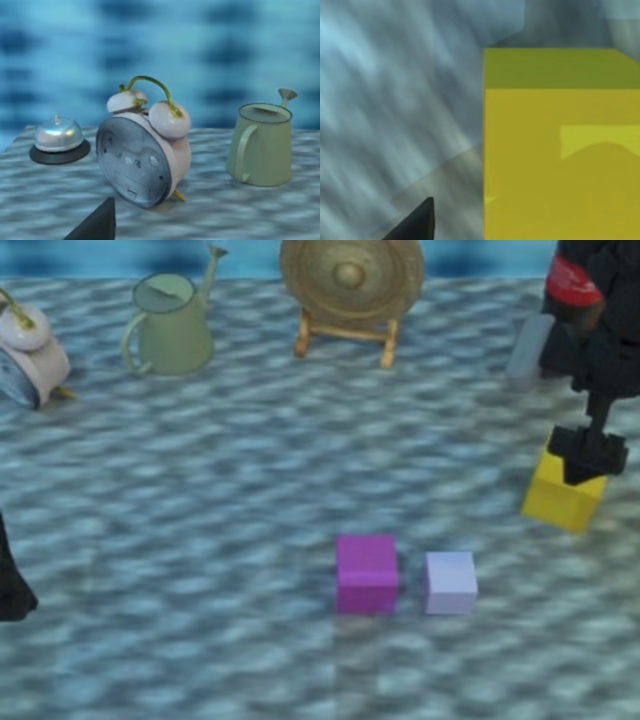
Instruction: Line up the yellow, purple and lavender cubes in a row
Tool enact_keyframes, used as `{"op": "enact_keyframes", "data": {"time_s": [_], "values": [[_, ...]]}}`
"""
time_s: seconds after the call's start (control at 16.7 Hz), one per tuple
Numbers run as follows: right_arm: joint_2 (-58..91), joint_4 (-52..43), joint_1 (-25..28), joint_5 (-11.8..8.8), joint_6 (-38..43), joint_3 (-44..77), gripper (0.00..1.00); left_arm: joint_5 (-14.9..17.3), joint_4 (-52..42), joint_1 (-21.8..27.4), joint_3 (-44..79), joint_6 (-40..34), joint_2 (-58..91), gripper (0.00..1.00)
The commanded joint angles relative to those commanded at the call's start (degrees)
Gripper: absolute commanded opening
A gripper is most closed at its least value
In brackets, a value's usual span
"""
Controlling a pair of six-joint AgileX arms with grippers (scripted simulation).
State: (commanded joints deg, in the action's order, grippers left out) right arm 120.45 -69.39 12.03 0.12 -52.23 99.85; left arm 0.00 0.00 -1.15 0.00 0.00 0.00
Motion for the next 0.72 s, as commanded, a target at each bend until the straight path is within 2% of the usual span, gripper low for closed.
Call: {"op": "enact_keyframes", "data": {"time_s": [0.24, 0.54, 0.72], "values": [[0.7, 2.3, -0.1, 0.0, -0.1, -1.9, 1.00, 0.0, 0.0, 0.0, 0.0, 0.0, 0.0, 1.00], [4.3, 14.7, 0.1, 0.0, 0.1, -9.8, 1.00, 0.0, 0.0, 0.0, 0.0, 0.0, 0.0, 1.00], [5.6, 17.9, 0.1, 0.0, 0.2, -12.3, 1.00, 0.0, 0.0, 0.0, 0.0, 0.0, 0.0, 1.00]]}}
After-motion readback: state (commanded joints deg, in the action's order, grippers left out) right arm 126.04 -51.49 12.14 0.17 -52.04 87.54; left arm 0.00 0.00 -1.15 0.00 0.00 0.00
